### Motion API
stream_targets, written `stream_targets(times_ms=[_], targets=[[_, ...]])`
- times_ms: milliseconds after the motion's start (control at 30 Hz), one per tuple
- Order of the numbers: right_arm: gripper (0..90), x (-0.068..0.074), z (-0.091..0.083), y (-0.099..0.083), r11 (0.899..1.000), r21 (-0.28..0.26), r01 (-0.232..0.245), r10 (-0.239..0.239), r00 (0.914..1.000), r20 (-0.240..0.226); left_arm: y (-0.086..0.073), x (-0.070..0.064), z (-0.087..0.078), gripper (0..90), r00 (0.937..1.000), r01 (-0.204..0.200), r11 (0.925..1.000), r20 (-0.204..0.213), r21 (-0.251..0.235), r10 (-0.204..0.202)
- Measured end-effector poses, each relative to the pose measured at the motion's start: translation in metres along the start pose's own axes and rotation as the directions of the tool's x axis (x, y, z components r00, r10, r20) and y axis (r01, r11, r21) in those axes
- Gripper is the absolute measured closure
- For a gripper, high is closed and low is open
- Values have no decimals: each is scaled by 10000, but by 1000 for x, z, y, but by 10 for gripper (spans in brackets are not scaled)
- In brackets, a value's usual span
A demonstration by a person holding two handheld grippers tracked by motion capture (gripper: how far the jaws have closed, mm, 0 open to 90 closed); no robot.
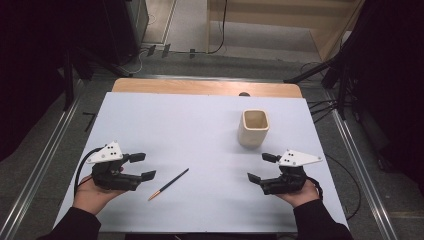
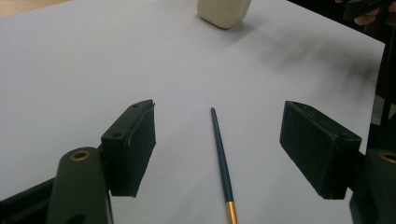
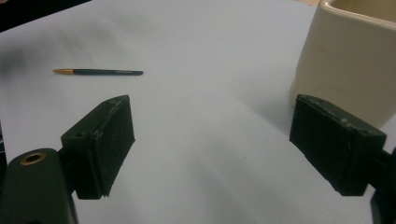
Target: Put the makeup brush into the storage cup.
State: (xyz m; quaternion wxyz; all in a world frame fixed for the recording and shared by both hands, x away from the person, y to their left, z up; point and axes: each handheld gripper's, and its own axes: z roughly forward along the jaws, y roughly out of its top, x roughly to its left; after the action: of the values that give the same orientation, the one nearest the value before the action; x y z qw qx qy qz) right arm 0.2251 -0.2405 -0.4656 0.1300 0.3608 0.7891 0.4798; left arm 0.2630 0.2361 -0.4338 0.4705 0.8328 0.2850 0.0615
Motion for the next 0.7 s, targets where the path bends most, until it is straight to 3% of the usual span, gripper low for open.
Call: stream_targets(times_ms=[700], targets=[[183,-4,-3,-1,9999,-101,-22,22,10000,28,1,-1,1,273,9999,-110,9999,-64,86,111]])
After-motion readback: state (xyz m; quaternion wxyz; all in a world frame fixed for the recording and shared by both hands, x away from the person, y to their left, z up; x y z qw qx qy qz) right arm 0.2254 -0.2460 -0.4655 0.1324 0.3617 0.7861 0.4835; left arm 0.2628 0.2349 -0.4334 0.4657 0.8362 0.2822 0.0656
